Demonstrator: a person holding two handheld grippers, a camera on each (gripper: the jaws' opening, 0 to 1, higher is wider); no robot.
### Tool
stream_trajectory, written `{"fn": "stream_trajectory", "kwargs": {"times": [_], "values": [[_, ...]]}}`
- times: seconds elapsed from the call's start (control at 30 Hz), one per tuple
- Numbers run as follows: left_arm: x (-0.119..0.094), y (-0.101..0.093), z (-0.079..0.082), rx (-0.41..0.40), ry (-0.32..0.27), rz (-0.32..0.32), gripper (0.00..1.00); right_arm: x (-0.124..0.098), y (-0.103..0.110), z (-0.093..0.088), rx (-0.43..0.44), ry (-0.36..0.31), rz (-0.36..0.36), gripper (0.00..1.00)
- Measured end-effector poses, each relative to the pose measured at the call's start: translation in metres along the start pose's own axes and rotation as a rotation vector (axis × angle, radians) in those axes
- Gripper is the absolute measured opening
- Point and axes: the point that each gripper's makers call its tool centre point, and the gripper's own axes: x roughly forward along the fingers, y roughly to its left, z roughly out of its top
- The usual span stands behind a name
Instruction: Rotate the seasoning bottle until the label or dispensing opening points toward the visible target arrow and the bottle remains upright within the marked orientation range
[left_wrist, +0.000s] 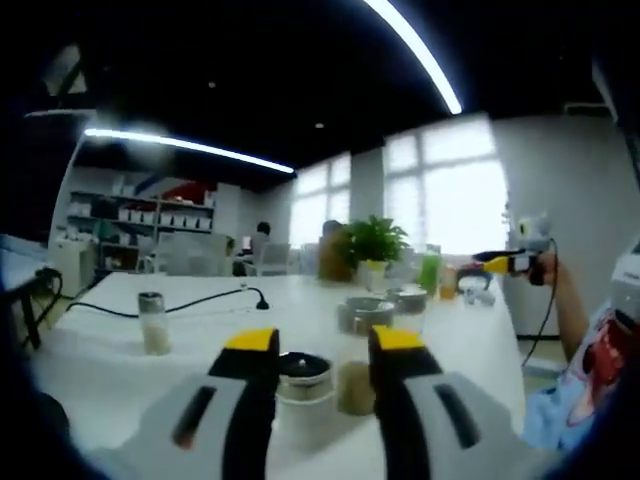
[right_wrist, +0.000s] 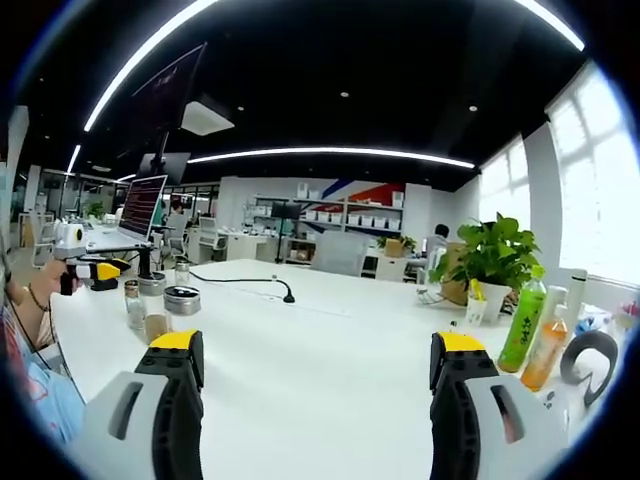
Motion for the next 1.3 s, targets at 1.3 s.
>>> {"fn": "stream_trajectory", "kwargs": {"times": [1.3], "values": [[-0.016, 0.043, 0.029, 0.07, 0.022, 0.237, 0.48, 0.002, -0.005, -0.007, 0.041, 0.021, -0.015, 0.99]]}}
